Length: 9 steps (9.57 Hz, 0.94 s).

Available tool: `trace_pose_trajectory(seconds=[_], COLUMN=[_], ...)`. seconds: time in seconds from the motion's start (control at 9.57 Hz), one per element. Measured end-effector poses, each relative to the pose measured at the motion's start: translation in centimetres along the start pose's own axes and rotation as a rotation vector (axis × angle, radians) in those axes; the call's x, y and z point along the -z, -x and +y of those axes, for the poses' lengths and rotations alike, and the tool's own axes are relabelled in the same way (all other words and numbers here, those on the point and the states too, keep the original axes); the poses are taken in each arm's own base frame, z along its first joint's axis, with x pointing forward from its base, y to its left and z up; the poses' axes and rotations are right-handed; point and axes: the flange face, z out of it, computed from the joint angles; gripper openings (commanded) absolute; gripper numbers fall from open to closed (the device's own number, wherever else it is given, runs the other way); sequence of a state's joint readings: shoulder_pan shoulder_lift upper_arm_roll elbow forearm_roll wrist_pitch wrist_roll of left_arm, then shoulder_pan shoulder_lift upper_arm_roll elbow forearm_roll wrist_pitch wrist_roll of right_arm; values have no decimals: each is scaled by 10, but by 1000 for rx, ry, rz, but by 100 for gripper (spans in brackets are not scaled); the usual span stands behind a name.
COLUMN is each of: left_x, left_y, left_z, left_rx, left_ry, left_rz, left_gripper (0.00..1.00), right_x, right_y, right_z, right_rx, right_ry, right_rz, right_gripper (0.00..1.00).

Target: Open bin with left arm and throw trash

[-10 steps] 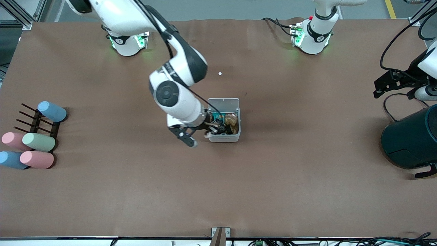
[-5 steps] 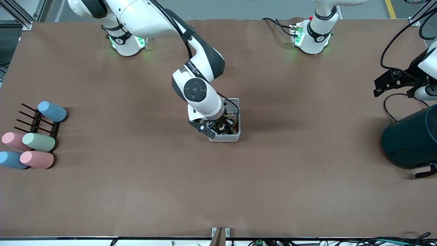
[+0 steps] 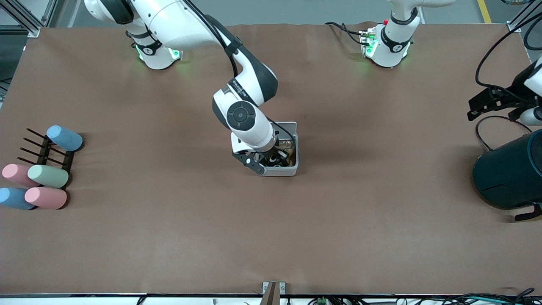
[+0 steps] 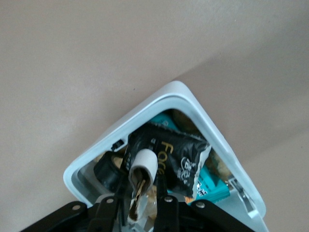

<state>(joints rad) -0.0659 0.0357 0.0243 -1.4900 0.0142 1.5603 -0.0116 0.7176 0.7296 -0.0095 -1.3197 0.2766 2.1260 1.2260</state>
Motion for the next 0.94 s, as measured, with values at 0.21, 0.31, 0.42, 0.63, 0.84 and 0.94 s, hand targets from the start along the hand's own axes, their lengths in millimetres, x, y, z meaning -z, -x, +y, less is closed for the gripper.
trace_pose_trajectory(seconds=[0.21, 0.31, 0.42, 0.63, 0.84, 0.94], left_x=[0, 0, 0, 0, 0, -1], left_y=[0, 0, 0, 0, 0, 0], left_z=[-5, -5, -5, -5, -5, -5], left_rx=[4, 4, 4, 4, 4, 4], left_ry=[0, 0, 0, 0, 0, 0], left_rz=[0, 0, 0, -1, -1, -1], left_gripper=[100, 100, 100, 100, 100, 100], right_x=[3, 6, 12, 25, 63, 113], right_y=[-5, -9, -14, -22, -39, -66], right_z=[0, -1, -1, 1, 6, 22], right_rx=[-6, -11, -16, -28, -50, -90], right_ry=[-4, -11, -19, -8, -11, -3], right_rz=[3, 5, 7, 1, -2, -7], right_gripper=[67, 67, 67, 68, 68, 67])
